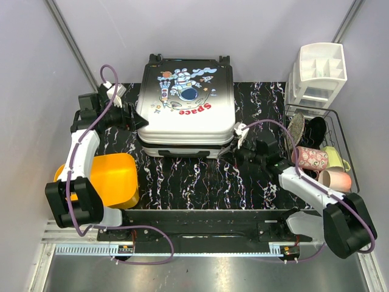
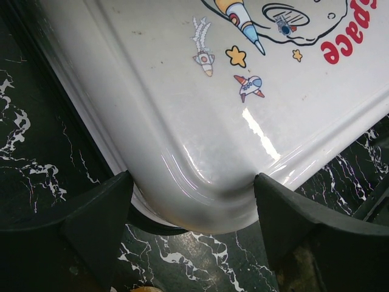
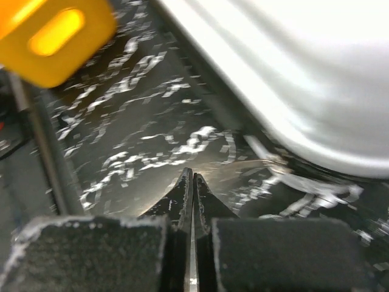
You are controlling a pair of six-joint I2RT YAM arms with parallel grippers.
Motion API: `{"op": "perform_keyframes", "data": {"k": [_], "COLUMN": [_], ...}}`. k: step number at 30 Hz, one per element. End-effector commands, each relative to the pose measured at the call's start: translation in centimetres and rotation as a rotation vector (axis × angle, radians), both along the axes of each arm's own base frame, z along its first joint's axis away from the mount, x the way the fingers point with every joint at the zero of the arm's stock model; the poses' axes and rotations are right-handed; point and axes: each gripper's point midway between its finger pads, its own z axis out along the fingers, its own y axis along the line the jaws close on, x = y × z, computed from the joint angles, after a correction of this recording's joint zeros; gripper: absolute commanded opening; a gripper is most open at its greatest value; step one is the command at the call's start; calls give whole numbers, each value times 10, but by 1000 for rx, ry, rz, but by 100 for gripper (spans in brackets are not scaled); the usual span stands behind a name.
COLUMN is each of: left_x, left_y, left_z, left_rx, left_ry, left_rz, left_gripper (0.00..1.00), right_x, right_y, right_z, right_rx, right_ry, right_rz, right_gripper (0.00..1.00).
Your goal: Open, take out, and arrange the luggage
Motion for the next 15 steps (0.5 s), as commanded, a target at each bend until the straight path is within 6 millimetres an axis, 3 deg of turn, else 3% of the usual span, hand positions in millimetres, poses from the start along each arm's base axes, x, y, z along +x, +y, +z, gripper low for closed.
{"op": "perform_keyframes", "data": {"k": [1,7,10,11,13,15], "left_x": [-24,-26,-25,-25,-23,-22], "left_y": [-29,-31,-28,-26,-20,-17], "left_z": [-50,-50,-44,-42,-43,-42], "left_rx": [19,-8,8,14,27,32], "left_ry": [143,152,130,124,136,148], "left_rz": [-74,-54,-41,-33,11,29], "left_gripper": [81,81,84,84,86,89], "right_x": [-35,-17,-17,-20,-19,-15], "right_y": [36,70,63,58,39,18], "right_z": [13,22,21,20,23,28], "right_rx": [109,149,114,101,78,62], "right_ry": [65,69,81,79,60,56], "right_rz": [207,151,121,105,4,-133], "right_gripper": [0,0,1,16,26,46]}}
